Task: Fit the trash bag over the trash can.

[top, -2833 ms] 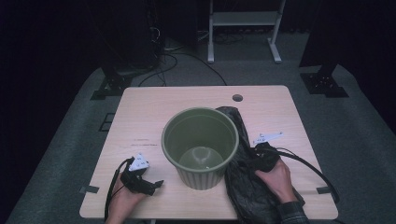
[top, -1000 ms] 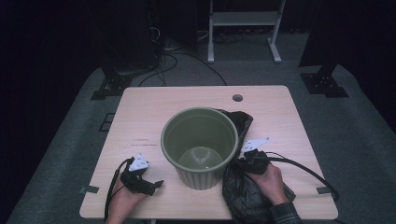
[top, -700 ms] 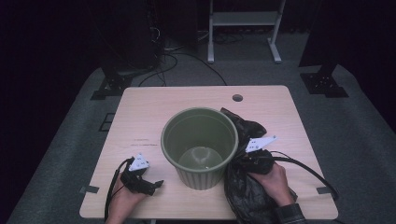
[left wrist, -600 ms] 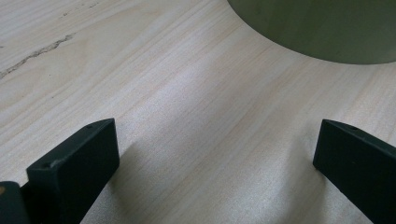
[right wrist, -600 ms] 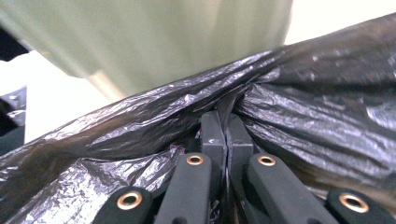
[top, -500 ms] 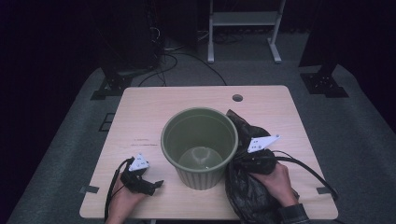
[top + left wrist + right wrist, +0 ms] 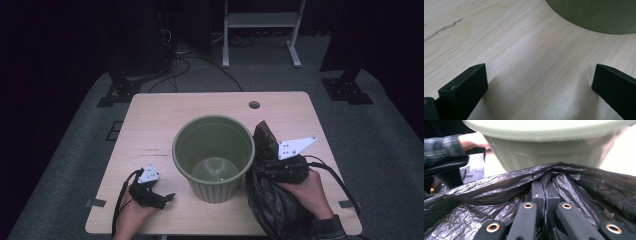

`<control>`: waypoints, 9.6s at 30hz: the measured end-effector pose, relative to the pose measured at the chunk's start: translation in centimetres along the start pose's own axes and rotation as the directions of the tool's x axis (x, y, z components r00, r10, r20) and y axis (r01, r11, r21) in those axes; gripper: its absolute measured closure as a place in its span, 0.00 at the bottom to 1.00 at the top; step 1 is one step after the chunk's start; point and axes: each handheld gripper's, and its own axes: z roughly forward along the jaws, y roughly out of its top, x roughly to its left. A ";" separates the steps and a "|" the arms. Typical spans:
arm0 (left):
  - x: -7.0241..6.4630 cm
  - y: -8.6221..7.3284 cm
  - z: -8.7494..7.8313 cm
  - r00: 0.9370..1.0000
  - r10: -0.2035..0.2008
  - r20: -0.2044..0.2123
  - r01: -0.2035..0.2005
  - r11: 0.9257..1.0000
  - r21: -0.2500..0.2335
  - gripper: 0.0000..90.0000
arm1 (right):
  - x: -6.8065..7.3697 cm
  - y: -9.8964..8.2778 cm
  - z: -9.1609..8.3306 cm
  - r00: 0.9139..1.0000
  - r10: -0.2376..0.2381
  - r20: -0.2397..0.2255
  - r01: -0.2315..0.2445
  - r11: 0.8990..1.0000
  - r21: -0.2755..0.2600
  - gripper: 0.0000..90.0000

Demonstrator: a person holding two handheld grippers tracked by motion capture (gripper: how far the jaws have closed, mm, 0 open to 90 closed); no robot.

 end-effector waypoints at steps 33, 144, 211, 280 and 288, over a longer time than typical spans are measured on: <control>0.0 0.0 0.0 1.000 0.000 0.000 0.000 1.000 -0.002 0.00 | 1.3 8.3 -4.0 0.977 -0.183 -0.109 0.165 0.973 -0.159 0.98; -0.1 0.0 0.0 1.000 0.004 0.003 -0.004 1.000 -0.002 0.00 | -1.9 8.2 -4.1 1.000 -0.017 0.006 0.018 0.995 -0.100 0.51; 0.2 14.6 -12.7 0.954 0.212 0.213 -0.136 0.936 -0.324 0.05 | -3.7 11.8 -1.7 0.997 -0.066 0.034 0.071 0.983 -0.171 1.00; 0.4 22.7 -6.3 0.881 0.250 0.401 -0.152 0.953 -0.260 0.99 | 0.4 4.8 -5.2 0.999 -0.018 -0.050 0.006 0.976 -0.219 0.69; 0.7 22.5 -6.7 0.880 0.254 0.402 -0.156 0.953 -0.261 0.99 | 0.5 5.1 -3.1 0.994 -0.051 -0.095 0.029 0.975 -0.221 0.93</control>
